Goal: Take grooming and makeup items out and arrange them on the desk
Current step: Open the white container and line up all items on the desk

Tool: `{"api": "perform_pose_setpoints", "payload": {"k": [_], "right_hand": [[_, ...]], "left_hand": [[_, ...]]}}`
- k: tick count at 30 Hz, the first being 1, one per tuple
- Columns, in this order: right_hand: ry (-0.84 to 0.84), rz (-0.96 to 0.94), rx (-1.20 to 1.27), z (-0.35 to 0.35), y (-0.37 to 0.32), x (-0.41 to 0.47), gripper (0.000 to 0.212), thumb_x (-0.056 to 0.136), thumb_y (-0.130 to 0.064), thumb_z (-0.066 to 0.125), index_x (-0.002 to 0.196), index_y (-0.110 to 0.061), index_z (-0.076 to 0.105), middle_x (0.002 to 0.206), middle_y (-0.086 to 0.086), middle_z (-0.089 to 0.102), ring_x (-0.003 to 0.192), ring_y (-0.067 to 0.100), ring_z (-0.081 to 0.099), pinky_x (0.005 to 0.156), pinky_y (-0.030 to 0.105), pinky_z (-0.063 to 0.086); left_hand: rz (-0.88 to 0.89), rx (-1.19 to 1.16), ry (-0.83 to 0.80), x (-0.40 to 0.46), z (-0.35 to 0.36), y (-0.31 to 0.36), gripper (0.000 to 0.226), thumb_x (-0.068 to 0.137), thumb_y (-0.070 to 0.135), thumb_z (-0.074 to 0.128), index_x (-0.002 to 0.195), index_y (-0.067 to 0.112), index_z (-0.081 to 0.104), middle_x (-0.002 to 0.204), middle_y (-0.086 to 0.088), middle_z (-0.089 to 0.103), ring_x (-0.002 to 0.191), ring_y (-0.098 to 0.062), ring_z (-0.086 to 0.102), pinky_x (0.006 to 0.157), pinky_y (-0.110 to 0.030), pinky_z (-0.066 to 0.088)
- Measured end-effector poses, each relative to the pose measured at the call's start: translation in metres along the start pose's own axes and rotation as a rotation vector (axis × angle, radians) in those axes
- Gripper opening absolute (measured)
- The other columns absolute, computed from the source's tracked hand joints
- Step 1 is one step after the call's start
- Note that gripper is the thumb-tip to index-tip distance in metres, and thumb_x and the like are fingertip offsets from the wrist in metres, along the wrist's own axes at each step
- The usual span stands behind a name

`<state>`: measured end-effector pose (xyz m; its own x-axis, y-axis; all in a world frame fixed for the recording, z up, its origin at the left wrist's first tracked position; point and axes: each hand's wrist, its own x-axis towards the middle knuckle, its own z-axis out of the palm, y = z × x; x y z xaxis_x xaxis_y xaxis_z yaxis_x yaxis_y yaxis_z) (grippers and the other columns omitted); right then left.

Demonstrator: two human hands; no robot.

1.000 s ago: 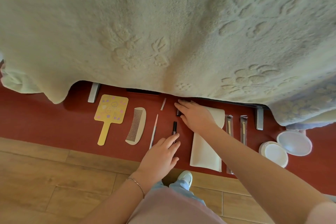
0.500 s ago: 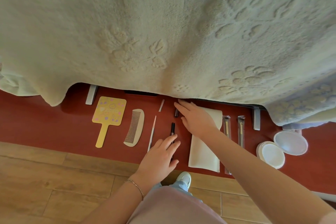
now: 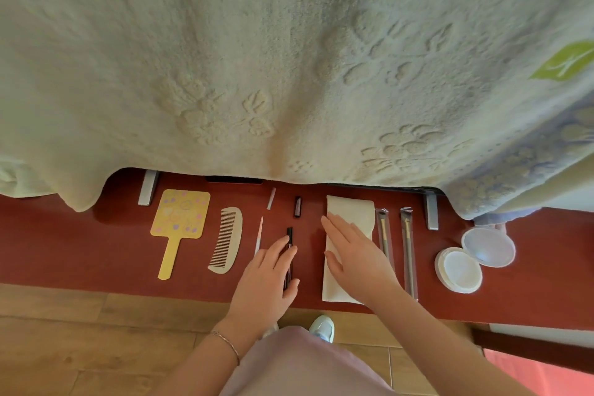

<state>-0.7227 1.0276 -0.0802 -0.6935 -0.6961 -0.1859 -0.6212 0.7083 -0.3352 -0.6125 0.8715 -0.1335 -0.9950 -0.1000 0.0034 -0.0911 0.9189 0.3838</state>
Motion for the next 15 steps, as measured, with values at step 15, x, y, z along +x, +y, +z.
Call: {"api": "perform_pose_setpoints", "payload": {"k": [15], "right_hand": [[-0.01,0.061,0.031,-0.006,-0.006,-0.028,0.057,0.099,-0.032,0.035,0.149,-0.026,0.008,0.157,-0.009,0.009,0.144,0.008,0.006,0.108,0.021,-0.005]], "left_hand": [[0.065,0.045,0.03,-0.005,-0.001,-0.004,0.055,0.061,0.034,0.082,0.111,0.021,0.063,0.116,-0.004,0.062,0.083,-0.015,0.065,0.066,-0.026,0.055]]}}
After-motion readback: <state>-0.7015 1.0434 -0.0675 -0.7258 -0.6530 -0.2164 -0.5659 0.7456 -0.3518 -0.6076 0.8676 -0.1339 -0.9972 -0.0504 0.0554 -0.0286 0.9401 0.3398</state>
